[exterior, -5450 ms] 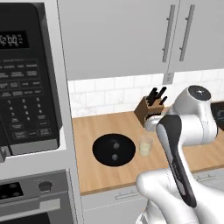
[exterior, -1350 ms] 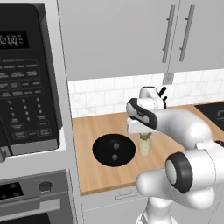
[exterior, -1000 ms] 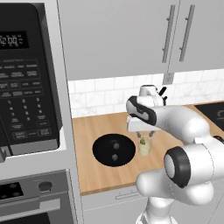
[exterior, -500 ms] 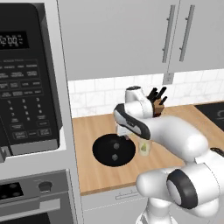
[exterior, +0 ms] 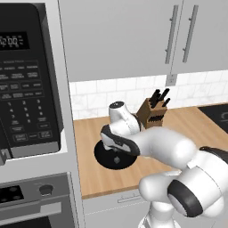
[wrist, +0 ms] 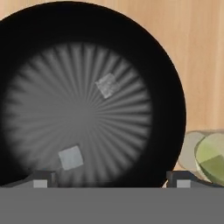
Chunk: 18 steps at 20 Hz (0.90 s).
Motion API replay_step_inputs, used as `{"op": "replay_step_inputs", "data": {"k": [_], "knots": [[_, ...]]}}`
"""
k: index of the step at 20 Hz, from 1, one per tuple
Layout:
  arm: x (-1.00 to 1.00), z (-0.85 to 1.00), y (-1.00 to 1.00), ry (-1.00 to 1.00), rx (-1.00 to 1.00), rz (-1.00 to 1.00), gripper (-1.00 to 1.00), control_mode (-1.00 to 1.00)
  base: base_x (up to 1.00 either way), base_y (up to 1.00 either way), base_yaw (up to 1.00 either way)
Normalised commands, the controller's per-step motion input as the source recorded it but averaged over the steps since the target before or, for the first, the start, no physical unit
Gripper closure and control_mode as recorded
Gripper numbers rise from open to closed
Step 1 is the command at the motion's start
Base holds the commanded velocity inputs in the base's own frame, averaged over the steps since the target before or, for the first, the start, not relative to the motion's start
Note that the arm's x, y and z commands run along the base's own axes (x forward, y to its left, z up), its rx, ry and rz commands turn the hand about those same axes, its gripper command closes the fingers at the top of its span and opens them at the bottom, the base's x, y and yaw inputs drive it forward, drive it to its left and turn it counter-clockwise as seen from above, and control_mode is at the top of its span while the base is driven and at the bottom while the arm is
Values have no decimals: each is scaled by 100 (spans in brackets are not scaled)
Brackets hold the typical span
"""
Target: Grab a lemon wedge from the fridge and one ice cube from the ice bowl, and put them in the glass of lemonade.
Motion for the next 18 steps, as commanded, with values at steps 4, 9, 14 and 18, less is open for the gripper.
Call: {"op": "replay_step_inputs", "data": {"k": [4,9,14,18], "knots": [[47,-43,0,-6,0,0,-100,-100,0,0,0],[28,-24,7,-10,3,0,-100,-100,0,0,0],[10,-8,2,-2,-1,0,-100,-100,0,0,0],[1,-35,0,-1,0,0,-100,-100,0,0,0]]}}
